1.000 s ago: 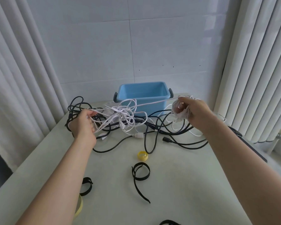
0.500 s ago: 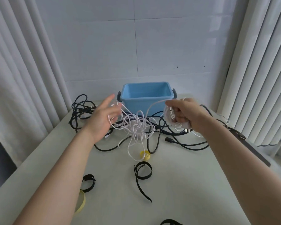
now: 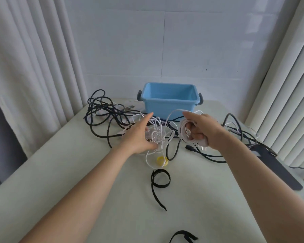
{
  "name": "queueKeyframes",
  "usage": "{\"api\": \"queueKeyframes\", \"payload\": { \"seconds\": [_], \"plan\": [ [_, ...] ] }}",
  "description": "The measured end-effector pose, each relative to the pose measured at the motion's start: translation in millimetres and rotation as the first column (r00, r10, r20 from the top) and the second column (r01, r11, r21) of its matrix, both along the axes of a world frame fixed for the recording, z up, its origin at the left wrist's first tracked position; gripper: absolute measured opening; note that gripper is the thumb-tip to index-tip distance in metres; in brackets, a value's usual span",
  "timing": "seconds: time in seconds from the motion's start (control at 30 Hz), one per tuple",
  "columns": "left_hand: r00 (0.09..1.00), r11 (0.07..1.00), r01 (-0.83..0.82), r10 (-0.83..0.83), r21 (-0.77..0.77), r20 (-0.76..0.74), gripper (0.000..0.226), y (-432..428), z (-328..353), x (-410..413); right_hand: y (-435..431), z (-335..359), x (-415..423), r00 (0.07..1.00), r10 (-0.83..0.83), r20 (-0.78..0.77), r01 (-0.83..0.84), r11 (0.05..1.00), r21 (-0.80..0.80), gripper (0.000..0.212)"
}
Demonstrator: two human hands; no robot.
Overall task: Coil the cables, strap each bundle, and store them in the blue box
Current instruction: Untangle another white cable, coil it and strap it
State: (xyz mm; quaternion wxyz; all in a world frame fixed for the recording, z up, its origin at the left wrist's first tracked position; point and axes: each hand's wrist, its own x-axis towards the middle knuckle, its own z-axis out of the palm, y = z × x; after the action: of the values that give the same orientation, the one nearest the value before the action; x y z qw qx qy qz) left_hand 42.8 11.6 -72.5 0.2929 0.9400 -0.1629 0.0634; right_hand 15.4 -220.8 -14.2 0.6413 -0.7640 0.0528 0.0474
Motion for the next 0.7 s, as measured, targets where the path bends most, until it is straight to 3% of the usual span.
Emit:
{"api": "queueKeyframes", "payload": {
  "seconds": [0.13,0.23,0.3,0.43,0.5,0.6,0.7],
  "plan": [
    [0.996,0.986,-0.062,0.071,-0.158,0.057,0.109,3,4,1,-4,3,2,0.994,-0.106,0.012,0.101,0.972,0.210,0.039],
    [0.975,0.899,-0.087,0.165,-0.428,0.149,0.102,11,19,3,-8,4,3,0.978,-0.209,0.027,0.203,0.969,0.144,0.039],
    [0.968,0.863,-0.041,0.158,-0.503,0.193,0.088,13,37,3,-9,5,1,0.975,-0.211,0.064,0.206,0.975,0.079,0.037],
    [0.996,0.851,0.030,0.021,-0.524,0.091,0.040,14,77,7,6,7,-8,0.962,-0.071,0.264,0.083,0.996,-0.037,0.031],
    [0.995,0.803,0.092,-0.094,-0.589,0.028,0.022,10,96,8,14,14,-7,0.930,-0.023,0.367,0.065,0.993,-0.103,0.030],
    [0.964,0.741,0.174,-0.262,-0.649,-0.040,0.018,6,116,5,21,34,0,0.895,0.044,0.443,0.069,0.969,-0.236,0.038],
    [0.928,0.742,0.267,-0.370,-0.615,-0.043,0.021,6,133,4,24,56,8,0.912,0.101,0.397,0.018,0.958,-0.285,0.069]
  ]
}}
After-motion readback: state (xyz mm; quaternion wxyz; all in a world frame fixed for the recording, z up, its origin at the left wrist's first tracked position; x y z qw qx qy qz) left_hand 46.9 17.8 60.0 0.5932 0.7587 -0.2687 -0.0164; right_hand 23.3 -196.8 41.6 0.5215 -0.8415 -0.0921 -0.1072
